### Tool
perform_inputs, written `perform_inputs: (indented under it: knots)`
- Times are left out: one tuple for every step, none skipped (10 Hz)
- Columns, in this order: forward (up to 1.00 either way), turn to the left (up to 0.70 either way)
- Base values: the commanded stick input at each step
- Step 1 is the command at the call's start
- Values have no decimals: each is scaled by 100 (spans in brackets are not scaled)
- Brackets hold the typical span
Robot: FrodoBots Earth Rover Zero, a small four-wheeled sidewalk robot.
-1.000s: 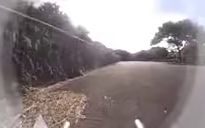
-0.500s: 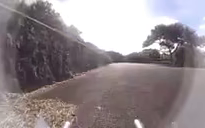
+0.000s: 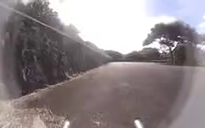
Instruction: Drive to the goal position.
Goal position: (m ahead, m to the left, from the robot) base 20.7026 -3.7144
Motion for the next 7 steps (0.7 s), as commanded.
perform_inputs:
  knots:
    - [70, 0]
    - [70, 0]
    - [70, 0]
    - [70, 0]
    - [70, 0]
    - [70, 0]
    - [70, 0]
